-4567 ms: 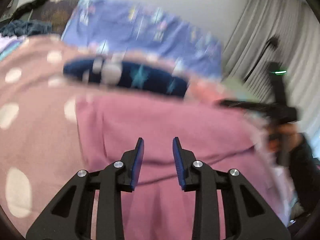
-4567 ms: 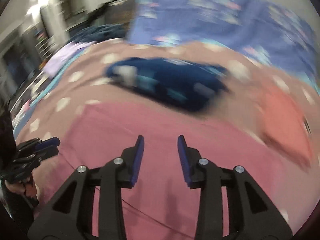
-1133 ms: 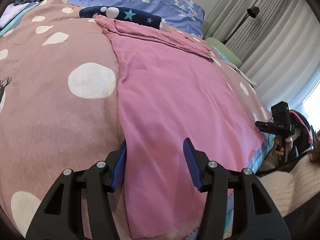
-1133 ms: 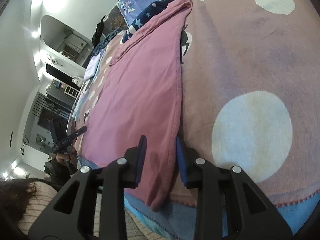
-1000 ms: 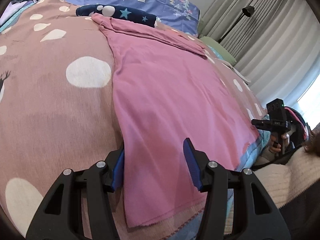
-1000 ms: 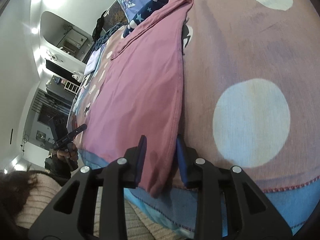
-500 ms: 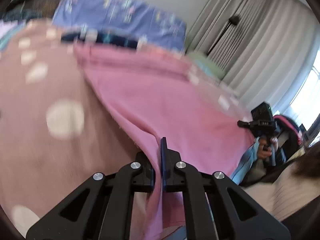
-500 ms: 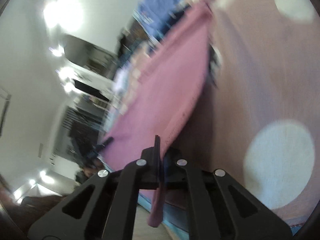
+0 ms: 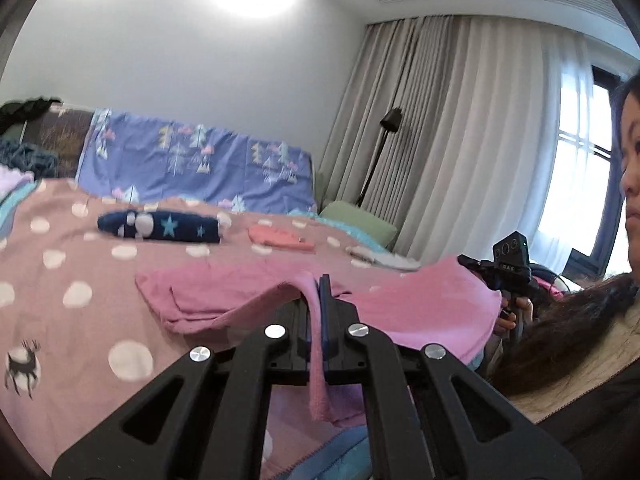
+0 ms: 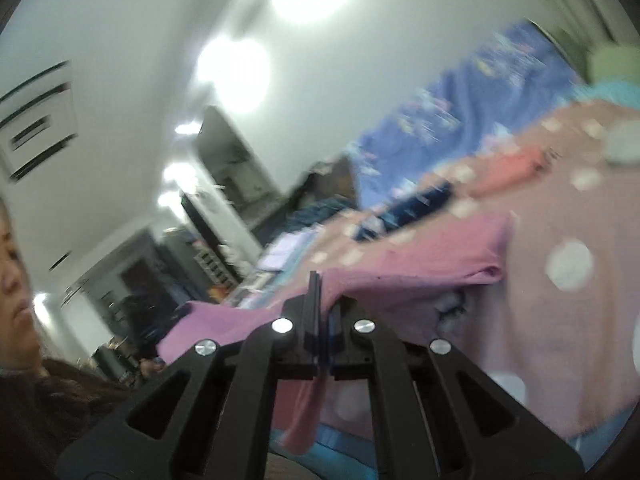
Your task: Fold small clothes
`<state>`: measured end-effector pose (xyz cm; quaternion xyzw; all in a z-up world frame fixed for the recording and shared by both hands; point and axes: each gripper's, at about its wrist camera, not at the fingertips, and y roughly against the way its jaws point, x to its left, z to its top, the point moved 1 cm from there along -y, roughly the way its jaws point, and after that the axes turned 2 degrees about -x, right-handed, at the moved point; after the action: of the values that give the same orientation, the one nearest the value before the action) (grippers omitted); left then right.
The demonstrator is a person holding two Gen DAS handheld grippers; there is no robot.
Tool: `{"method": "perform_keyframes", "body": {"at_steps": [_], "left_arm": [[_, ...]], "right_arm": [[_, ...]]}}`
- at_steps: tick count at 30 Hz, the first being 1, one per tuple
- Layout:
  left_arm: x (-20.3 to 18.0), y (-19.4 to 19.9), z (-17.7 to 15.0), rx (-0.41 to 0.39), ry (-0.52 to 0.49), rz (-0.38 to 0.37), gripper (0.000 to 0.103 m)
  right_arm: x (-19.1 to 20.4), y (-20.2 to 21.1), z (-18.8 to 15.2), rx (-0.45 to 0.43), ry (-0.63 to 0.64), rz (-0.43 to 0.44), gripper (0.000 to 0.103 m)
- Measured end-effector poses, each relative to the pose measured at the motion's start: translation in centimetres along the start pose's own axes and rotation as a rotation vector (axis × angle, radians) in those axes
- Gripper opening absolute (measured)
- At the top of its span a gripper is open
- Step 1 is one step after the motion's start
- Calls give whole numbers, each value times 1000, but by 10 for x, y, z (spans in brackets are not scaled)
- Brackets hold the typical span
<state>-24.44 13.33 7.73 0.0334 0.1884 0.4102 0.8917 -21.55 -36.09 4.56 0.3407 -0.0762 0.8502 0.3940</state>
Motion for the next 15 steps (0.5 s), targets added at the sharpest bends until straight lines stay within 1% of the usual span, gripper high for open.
{"method": "perform_keyframes", "body": {"at_steps": [3, 4, 6, 9, 11, 14, 15], "left_arm": [[17, -22, -11, 58, 53, 20, 3], [25, -33, -13, 84, 77, 33, 3], [40, -48, -16, 108, 118, 52, 3], [59, -63, -9, 103, 170, 81, 3], [69, -69, 0, 84, 185, 93, 3], [84, -91, 24, 61, 176, 118, 3], [90, -100, 31, 56, 171, 120, 3]], "right_arm": [[-35, -26, -7, 67, -122, -38, 3], [-41, -34, -9, 81, -138, -48, 3], [-51, -47, -10, 98, -156, -61, 3], [-66, -64, 1, 101, -193, -67, 3], [-70, -86, 13, 103, -201, -84, 3], [-81, -118, 38, 117, -195, -109, 3], [-85, -130, 47, 120, -190, -124, 5]]}}
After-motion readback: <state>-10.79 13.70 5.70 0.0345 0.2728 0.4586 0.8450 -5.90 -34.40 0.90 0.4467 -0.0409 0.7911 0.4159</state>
